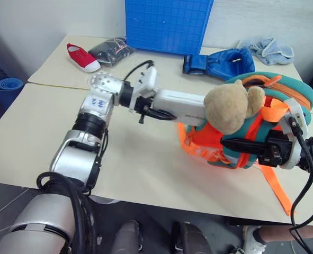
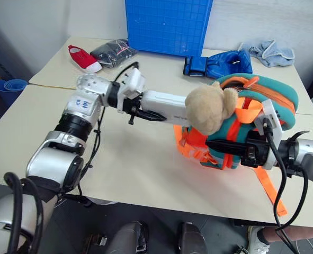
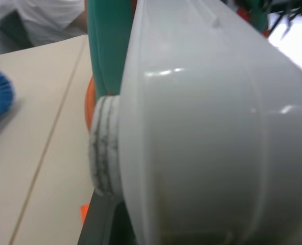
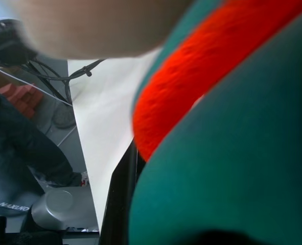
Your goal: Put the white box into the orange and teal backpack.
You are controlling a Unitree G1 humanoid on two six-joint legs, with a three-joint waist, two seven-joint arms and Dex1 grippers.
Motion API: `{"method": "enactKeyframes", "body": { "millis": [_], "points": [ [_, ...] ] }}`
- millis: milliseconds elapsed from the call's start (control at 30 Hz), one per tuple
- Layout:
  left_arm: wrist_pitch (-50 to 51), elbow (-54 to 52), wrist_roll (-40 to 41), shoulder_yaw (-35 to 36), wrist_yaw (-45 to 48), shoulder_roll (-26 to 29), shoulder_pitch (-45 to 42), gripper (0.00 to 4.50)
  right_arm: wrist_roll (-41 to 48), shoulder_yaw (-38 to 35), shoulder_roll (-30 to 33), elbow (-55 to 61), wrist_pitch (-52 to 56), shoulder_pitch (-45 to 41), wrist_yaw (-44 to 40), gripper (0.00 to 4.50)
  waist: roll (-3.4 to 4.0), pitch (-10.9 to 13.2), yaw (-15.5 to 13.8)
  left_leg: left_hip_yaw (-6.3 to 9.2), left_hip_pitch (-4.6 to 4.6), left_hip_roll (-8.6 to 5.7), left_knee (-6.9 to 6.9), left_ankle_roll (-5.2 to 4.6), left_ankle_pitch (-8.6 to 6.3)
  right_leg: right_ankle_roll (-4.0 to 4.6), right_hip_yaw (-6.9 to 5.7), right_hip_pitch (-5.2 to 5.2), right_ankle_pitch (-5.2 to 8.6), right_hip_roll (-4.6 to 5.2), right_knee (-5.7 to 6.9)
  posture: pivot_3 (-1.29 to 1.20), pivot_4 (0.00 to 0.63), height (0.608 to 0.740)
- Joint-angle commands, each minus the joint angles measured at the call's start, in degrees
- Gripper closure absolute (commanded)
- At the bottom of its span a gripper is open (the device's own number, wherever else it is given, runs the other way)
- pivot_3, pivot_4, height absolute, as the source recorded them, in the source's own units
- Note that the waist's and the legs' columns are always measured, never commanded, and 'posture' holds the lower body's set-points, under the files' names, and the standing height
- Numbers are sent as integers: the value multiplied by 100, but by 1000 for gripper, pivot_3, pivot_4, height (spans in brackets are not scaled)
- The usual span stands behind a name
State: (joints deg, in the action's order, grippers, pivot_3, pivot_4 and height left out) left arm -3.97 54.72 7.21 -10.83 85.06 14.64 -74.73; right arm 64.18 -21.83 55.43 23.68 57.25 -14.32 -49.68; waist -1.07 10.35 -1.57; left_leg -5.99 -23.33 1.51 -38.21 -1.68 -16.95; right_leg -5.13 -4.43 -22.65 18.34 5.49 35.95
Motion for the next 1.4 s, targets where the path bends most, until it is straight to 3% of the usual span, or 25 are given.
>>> {"method": "enactKeyframes", "body": {
  "millis": [33, 167, 333, 367, 467, 600, 833, 1000, 1067, 1267, 1400],
  "points": [
    [-285, 379, -296, -164, -266, -556, -524, 3193, -95, 18, -88, 209, -235, -41, 62, 4447, -2, 1, 3, 0, 0, 0, 0, -1, -1, -1, 1, -1, 0, 1, -1, 0, 150, 740],
    [-210, 851, -163, 236, -1232, -1384, -814, 3193, -120, 21, -188, 370, -355, 54, 193, 4447, -5, 3, 5, 1, -1, -1, -1, -10, -4, -4, 2, 0, -2, 11, -3, 0, 150, 740],
    [212, 572, -129, 313, -1372, -1894, -524, 3193, -163, -66, -302, 600, -470, 346, 439, 4447, -6, 6, 35, -1, -2, 4, 2, -8, -3, -6, 4, -5, -3, 11, 0, 0, 150, 740],
    [141, 453, -138, 299, -1345, -1907, -427, 2464, -148, -117, -344, 630, -500, 388, 552, 4500, -6, 6, 33, -2, 0, 5, 2, -5, -1, -6, 6, -6, -3, 10, 0, 0, 150, 740],
    [119, 153, -16, 439, -1296, -1849, -216, 1595, -101, -215, -434, 706, -570, 481, 797, 4500, -6, 6, 27, -1, 5, 7, 0, 5, 9, -4, 6, -7, -2, 10, -3, 0, 150, 740],
    [-194, -63, 135, 688, -867, -1217, 89, 468, -162, -403, -543, 856, -668, 875, 946, 4500, -5, 6, 68, -1, 7, 9, 3, 5, 12, -3, 12, -7, -2, 12, -1, 0, 150, 740],
    [-693, 31, 588, 1155, 192, -293, 234, 468, -337, -332, -452, 852, -683, 973, 1233, 4500, -4, 5, 70, -2, 10, 7, 0, 10, 15, -2, 9, -6, -1, 12, 3, 0, 150, 740],
    [-391, -374, 852, 1265, 472, 124, 418, 468, -320, -208, -433, 813, -618, 758, 1324, 4500, -4, 5, 44, -1, 9, 5, -1, 8, 15, -2, 9, -5, -2, 12, 6, 0, 150, 740],
    [-213, -783, 1022, 1278, 384, 115, 554, 468, -312, -159, -431, 792, -578, 684, 1351, 4500, -4, 5, 33, 0, 7, 5, -1, 8, 15, -3, 10, -5, -2, 12, 10, 0, 150, 740],
    [331, -3302, 1341, 913, -384, -255, 1571, 468, -196, -7, -433, 808, -400, 500, 1428, 4500, -3, 4, 30, 13, 6, 5, -2, 7, 14, -5, 33, 11, -3, 15, 10, 0, 150, 740],
    [351, -3821, 1241, 636, -790, -464, 1832, 468, -88, 26, -416, 847, -316, 405, 1380, 4500, -3, 4, 41, 13, 11, 7, -6, 11, 17, -5, 56, 11, -3, 10, 12, 0, 150, 740]
  ]
}}
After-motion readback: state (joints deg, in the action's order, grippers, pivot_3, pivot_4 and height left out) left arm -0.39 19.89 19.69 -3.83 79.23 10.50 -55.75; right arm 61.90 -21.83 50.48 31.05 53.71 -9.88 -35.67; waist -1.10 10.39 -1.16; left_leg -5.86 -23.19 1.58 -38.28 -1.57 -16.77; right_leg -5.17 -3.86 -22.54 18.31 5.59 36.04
